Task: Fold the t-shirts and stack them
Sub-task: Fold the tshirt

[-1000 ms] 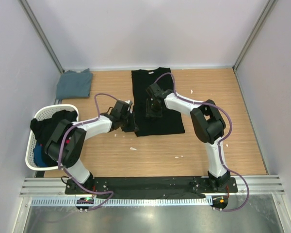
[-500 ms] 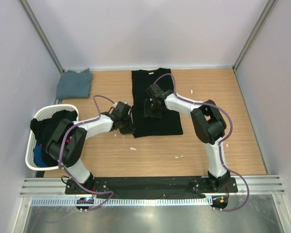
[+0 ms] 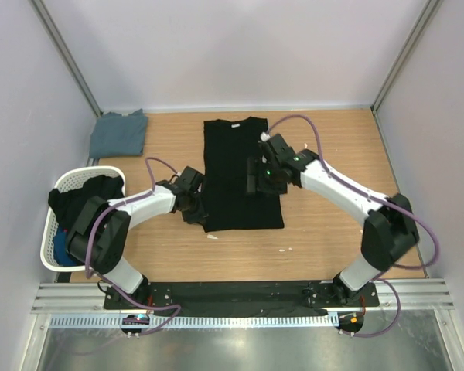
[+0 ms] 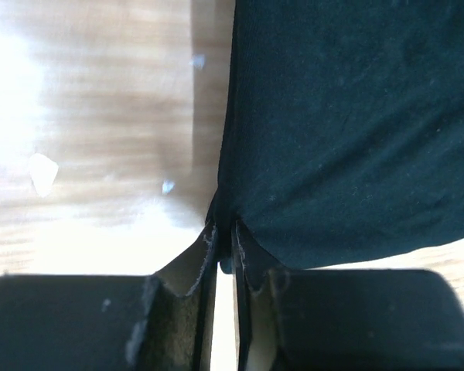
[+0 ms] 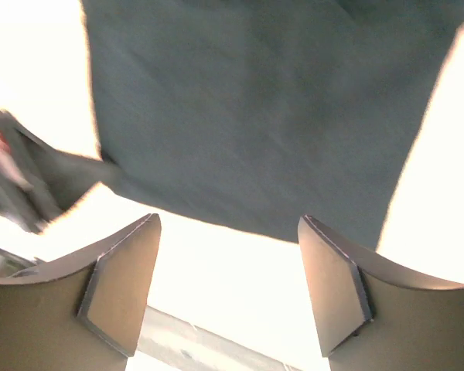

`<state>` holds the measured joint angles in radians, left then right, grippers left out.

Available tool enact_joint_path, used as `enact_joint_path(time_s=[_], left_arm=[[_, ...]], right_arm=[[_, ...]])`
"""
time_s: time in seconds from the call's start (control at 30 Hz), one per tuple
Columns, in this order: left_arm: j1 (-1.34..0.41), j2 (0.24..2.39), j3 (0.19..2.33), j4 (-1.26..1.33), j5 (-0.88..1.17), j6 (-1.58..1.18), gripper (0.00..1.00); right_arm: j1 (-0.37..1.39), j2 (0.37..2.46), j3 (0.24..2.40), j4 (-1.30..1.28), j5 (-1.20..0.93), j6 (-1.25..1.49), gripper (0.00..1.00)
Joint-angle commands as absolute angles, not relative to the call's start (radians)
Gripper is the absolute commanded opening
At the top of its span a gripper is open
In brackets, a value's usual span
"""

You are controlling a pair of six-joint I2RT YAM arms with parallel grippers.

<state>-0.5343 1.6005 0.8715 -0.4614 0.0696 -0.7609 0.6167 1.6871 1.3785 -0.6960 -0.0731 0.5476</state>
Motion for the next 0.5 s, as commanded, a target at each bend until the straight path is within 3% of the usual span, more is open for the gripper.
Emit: enact_joint_path(time_s=[0.0,0.3,0.47], left_arm=[[-0.532,1.549,0.824,-0.557,0.086,-0.784,0.14],[-0.532,1.499,0.789,-0.617,0.066,-0.787,0.23],[-0.534,1.465,0.761,-0.609,0.052,-0.802,0.33]], right_arm=[[0.617,1.566,1.163,-0.75,-0.017,0.575,0.78],[0.617,1.33,0.835,-0.686,-0.047,0.652,0.82],[0.617,1.338,0.758,-0.606,-0.074,0.667,0.76]])
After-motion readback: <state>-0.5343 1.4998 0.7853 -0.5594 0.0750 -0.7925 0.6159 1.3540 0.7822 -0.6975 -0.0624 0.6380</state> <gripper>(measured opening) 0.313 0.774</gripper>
